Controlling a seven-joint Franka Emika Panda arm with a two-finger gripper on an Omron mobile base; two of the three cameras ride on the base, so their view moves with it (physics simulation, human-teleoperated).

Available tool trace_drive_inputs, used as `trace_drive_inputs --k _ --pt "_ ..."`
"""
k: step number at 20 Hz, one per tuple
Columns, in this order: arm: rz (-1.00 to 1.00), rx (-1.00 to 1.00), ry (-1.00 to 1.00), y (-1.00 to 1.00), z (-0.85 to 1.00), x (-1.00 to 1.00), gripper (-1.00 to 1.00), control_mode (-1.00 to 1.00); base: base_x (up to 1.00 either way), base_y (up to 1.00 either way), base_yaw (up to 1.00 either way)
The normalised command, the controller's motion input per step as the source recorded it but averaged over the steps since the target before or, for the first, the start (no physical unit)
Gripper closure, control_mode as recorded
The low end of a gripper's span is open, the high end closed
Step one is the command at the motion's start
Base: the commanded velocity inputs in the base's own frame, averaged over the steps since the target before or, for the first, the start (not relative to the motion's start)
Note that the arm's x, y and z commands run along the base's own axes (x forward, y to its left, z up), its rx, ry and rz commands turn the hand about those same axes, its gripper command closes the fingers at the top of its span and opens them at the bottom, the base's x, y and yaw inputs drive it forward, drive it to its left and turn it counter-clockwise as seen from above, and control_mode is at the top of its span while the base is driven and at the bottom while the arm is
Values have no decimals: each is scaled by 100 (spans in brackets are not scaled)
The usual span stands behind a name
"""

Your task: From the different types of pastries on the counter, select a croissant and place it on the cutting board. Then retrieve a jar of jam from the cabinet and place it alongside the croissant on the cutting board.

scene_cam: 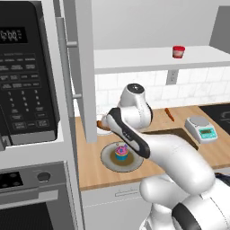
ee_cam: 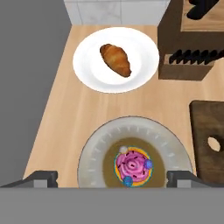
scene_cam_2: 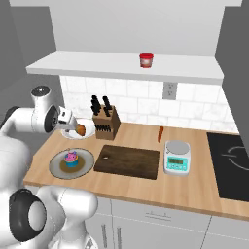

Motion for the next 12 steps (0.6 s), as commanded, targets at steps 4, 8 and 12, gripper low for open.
trace_drive_inputs --k 4,8,12 --pt "0 0 0 38 -2 76 -100 -100 0 0 0" --pt "0 0 0 18 0 74 -100 -100 0 0 0" --pt "0 0 2 0 -3 75 -100 -100 0 0 0"
